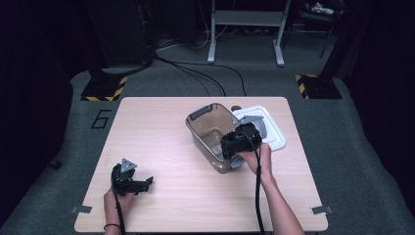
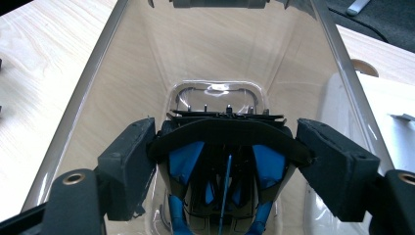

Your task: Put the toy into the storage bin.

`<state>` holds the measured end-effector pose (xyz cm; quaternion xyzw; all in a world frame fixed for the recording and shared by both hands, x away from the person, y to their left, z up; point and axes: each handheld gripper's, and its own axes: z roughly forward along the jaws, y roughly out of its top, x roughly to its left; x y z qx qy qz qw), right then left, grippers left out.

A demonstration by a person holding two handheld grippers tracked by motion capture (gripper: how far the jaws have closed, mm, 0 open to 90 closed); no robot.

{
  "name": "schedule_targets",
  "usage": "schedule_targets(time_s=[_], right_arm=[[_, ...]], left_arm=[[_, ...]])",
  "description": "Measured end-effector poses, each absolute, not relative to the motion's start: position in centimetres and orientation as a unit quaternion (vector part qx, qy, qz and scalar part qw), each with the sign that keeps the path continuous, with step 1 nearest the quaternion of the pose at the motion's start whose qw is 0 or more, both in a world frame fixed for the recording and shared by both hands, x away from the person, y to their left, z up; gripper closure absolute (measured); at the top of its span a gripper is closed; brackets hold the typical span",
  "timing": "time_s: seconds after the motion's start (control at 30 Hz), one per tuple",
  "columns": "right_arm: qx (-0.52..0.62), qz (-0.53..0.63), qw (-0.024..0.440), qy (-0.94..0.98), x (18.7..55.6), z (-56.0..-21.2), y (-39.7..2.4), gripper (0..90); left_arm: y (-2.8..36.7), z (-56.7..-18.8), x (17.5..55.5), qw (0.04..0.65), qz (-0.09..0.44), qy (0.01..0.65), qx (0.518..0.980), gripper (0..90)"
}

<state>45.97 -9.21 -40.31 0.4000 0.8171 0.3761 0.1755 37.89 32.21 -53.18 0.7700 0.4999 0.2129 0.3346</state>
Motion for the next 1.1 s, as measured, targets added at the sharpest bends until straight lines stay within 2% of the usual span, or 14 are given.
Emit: schedule_targets(time_s=[1.1], right_arm=[[0.415,0.337,0.169,0.828,44.7,-39.7,-9.5,23.7]], left_arm=[[32.2,-53.2,37.9,0.335,0.212,0.5,0.77,2.2]])
